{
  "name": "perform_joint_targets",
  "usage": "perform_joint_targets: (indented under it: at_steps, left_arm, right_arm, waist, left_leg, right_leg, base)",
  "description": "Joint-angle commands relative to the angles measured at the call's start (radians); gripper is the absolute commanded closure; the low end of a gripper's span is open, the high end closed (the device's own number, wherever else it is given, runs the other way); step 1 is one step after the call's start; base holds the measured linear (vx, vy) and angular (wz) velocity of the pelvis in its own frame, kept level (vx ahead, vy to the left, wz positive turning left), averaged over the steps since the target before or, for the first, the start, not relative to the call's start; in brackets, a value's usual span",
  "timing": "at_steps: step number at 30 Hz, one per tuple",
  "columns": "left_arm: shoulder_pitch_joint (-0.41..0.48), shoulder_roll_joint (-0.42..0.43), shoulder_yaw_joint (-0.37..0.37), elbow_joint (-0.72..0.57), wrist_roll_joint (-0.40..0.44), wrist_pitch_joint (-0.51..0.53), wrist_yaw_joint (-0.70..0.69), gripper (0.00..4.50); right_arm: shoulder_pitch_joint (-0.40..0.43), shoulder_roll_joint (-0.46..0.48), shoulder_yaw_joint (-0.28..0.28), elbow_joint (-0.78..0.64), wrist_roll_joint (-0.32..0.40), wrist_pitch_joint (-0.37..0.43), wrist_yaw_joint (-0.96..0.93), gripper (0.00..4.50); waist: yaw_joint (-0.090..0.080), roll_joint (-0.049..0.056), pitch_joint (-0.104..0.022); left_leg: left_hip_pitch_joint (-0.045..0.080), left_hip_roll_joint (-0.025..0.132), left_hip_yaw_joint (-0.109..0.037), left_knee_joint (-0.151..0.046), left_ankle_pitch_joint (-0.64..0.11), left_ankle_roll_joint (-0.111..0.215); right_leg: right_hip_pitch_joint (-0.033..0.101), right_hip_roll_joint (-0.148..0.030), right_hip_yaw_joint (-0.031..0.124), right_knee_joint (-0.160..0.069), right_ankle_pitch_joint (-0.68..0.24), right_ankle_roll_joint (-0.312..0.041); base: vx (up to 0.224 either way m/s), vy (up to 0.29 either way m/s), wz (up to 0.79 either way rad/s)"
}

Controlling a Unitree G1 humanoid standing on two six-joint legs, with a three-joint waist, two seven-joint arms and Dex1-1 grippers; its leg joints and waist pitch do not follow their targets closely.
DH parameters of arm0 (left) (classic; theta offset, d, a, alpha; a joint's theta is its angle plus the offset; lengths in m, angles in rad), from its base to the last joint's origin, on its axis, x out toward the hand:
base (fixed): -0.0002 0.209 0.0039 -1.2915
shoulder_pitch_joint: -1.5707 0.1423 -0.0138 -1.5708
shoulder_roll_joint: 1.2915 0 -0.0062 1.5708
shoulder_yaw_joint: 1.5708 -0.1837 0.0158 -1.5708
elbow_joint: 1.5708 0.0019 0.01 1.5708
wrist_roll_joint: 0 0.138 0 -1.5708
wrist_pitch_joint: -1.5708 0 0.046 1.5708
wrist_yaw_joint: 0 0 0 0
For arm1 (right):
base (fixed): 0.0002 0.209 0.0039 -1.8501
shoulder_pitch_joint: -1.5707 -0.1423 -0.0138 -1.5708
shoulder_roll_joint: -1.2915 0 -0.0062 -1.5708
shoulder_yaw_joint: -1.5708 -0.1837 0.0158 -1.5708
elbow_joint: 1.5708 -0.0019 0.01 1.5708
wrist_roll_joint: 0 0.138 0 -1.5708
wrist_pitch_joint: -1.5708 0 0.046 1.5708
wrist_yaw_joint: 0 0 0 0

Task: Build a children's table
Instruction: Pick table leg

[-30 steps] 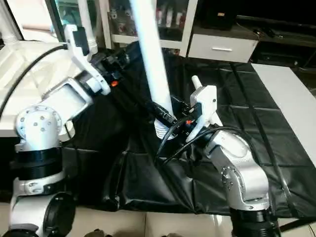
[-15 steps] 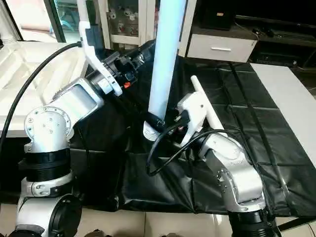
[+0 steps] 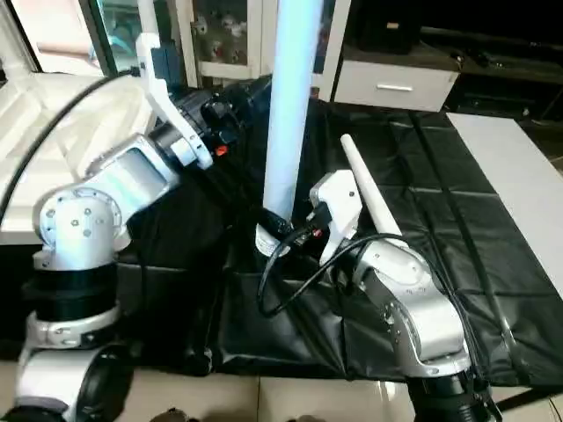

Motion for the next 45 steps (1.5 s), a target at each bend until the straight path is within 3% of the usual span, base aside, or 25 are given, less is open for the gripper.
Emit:
perform_joint_targets:
  at_steps: [1,5,8,13,19,31,32,36,37,45]
  left_arm:
    - [0.020,0.019,-0.033,-0.025,-0.013,0.034,-0.055,0.00]
    - [0.043,0.046,-0.026,-0.059,-0.068,0.073,-0.103,0.00]
    - [0.065,0.083,-0.065,-0.109,-0.108,0.106,-0.177,0.00]
    - [0.064,0.075,-0.099,-0.138,-0.132,0.106,-0.223,0.00]
    - [0.066,0.103,-0.148,-0.122,-0.076,0.068,-0.264,0.00]
    - [0.060,0.149,-0.140,-0.066,-0.043,0.029,-0.296,0.00]
    - [0.058,0.148,-0.139,-0.063,-0.044,0.028,-0.296,0.28]
    - [0.054,0.144,-0.132,-0.051,-0.048,0.029,-0.291,0.41]
    - [0.052,0.141,-0.133,-0.044,-0.043,0.022,-0.292,0.71]
    - [0.037,0.118,-0.116,-0.016,-0.061,0.016,-0.287,1.24]
  right_arm:
    - [-0.020,-0.003,-0.011,-0.004,0.009,0.010,-0.006,2.64]
    - [-0.033,-0.012,-0.019,-0.005,0.019,0.022,-0.005,2.64]
    - [-0.041,-0.051,0.010,-0.006,-0.008,0.052,0.014,2.64]
    - [-0.035,-0.097,0.067,-0.010,-0.046,0.113,0.027,2.64]
    - [-0.027,-0.125,0.087,-0.021,-0.044,0.154,0.032,2.65]
    - [-0.034,-0.150,0.074,-0.036,-0.033,0.182,0.040,2.65]
    - [-0.035,-0.150,0.074,-0.035,-0.033,0.182,0.040,2.65]
    - [-0.038,-0.149,0.076,-0.035,-0.031,0.182,0.038,2.65]
    - [-0.039,-0.149,0.078,-0.035,-0.030,0.181,0.038,2.65]
    - [-0.042,-0.145,0.081,-0.042,-0.027,0.186,0.036,2.65]
  waist:
    - [-0.001,0.003,-0.071]
    - [-0.001,0.003,-0.072]
    - [0.000,0.004,-0.070]
    - [0.002,0.003,-0.071]
    - [0.000,0.007,-0.070]
    - [-0.001,0.005,-0.073]
    - [0.000,0.004,-0.073]
    - [0.000,0.005,-0.074]
    - [0.001,0.004,-0.073]
    - [0.001,0.007,-0.075]
  left_leg:
    - [0.000,0.039,-0.005,-0.075,-0.076,0.033]
    - [0.001,0.040,-0.004,-0.074,-0.078,0.025]
    - [0.003,0.041,-0.003,-0.075,-0.085,0.020]
    - [0.002,0.039,-0.003,-0.075,-0.085,0.015]
    - [0.002,0.039,-0.003,-0.075,-0.094,0.012]
    - [0.002,0.040,-0.003,-0.073,-0.075,0.009]
    - [0.002,0.040,-0.002,-0.073,-0.073,0.011]
    - [0.002,0.039,-0.002,-0.073,-0.077,0.010]
    - [0.001,0.039,-0.002,-0.073,-0.077,0.011]
    - [0.002,0.039,-0.002,-0.071,-0.073,0.012]
  right_leg:
    - [0.064,-0.071,0.049,-0.077,-0.207,-0.143]
    - [0.065,-0.071,0.049,-0.072,-0.175,-0.173]
    - [0.064,-0.071,0.049,-0.072,-0.186,-0.173]
    - [0.067,-0.072,0.050,-0.074,-0.203,-0.165]
    - [0.066,-0.072,0.051,-0.077,-0.223,-0.155]
    - [0.068,-0.070,0.051,-0.072,-0.184,-0.163]
    - [0.068,-0.070,0.050,-0.070,-0.179,-0.167]
    - [0.069,-0.071,0.050,-0.071,-0.181,-0.170]
    - [0.069,-0.071,0.050,-0.071,-0.181,-0.171]
    - [0.070,-0.072,0.050,-0.070,-0.172,-0.177]
  base:
    - [0.000,0.000,0.00]
    - [0.000,0.000,0.00]
    - [0.000,0.000,0.00]
    - [0.000,0.000,0.00]
    - [0.000,0.000,0.00]
    - [0.000,0.000,0.00]
    - [0.000,0.000,0.00]
    - [0.000,0.000,0.00]
    - [0.000,0.000,0.00]
    - [0.000,0.000,0.00]
